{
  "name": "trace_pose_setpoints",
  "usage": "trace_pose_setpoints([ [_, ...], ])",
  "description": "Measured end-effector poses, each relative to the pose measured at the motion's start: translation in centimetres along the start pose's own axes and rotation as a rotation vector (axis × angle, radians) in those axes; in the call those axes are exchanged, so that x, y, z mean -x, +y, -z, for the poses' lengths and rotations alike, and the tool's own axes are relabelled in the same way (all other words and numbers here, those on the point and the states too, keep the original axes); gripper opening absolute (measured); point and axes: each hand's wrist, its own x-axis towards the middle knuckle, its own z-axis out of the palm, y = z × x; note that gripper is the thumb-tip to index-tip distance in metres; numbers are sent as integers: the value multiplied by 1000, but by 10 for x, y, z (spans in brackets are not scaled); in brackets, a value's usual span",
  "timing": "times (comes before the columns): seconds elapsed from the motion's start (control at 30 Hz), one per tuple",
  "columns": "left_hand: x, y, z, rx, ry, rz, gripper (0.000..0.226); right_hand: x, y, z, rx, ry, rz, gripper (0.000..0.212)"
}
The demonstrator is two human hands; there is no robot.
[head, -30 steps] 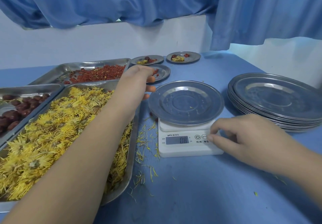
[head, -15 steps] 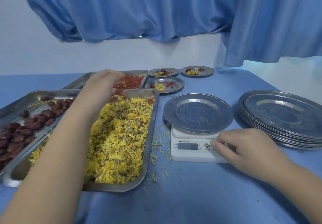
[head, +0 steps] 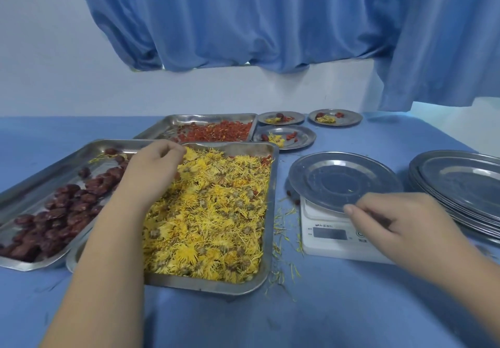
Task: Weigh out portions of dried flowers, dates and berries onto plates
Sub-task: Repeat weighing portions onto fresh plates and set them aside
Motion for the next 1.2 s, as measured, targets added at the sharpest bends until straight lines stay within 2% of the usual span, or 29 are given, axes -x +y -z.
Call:
trace_pose_setpoints([
  [0.1,0,-3,-1,-8,-6,-29,19,-3,-10,-9,-49,57,-10,40],
  [0.17,0,0,0,9,46,-51,20,-1,-13,-13,-27,69,-9,45],
  [0.27,-4,8,-4,26,73,-88,19,7,-10,-13,29,72,4,38],
  [0.47,-37,16,-25,-263,-135,-188,14,10,1,-5,-1,72,-53,42],
  [0.57,-60,9,-37,-405,-296,-247,14,9,2,-1,-35,69,-77,38],
  [0.67,-75,2,-41,-463,-418,-208,20,10,2,0,-43,49,-87,38],
  [0.73,-79,3,-45,-505,-463,-200,26,10,3,-1,-49,51,-75,38],
  [0.93,-85,17,-65,-767,-550,-336,33,10,5,-4,-43,33,-50,41],
  [1.03,-92,21,-59,-902,-607,-288,36,10,5,-4,-42,22,-55,42],
  [1.2,-99,19,-49,-944,-590,-252,38,10,5,-3,-35,19,-37,40],
])
